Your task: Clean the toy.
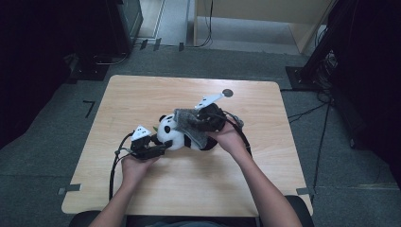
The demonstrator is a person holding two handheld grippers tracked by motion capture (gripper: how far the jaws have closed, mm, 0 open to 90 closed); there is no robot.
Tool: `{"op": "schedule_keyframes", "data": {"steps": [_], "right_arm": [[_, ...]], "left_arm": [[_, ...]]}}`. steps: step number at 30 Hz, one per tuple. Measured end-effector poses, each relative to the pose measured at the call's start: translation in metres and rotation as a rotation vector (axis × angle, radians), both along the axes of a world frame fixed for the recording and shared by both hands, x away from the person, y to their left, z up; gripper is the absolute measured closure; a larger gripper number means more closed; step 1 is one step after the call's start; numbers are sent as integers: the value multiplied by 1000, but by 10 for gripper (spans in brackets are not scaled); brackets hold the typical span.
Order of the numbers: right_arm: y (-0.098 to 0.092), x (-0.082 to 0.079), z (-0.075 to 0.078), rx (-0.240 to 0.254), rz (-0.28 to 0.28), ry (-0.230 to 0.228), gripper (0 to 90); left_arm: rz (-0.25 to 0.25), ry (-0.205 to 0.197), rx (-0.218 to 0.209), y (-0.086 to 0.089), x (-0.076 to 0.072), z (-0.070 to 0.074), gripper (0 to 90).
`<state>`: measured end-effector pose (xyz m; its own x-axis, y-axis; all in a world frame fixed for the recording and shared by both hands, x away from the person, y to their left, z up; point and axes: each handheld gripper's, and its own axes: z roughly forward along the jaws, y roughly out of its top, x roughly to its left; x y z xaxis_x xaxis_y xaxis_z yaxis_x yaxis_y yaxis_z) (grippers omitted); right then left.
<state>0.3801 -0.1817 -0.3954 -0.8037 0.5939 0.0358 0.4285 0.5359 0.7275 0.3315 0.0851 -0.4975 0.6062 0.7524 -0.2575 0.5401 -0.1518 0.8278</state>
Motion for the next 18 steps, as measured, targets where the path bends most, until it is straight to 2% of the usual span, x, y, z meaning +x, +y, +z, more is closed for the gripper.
{"op": "schedule_keyframes", "data": {"steps": [2,5,10,13,15,18], "right_arm": [[-12,2,0,10,-38,-6,742],[-23,5,-1,57,-63,16,741],[-33,7,2,57,-115,-19,755],[-41,8,4,71,-137,-13,758],[-51,8,8,102,-151,-1,758],[-56,6,12,108,-153,-7,758]], "left_arm": [[0,0,1,0,0,0,366],[-2,-1,-2,0,0,0,366],[-5,-1,-3,0,0,0,365],[-8,-6,6,0,0,-1,365],[-9,-10,13,0,-1,-1,363],[-7,-13,19,-1,-2,0,361]]}}
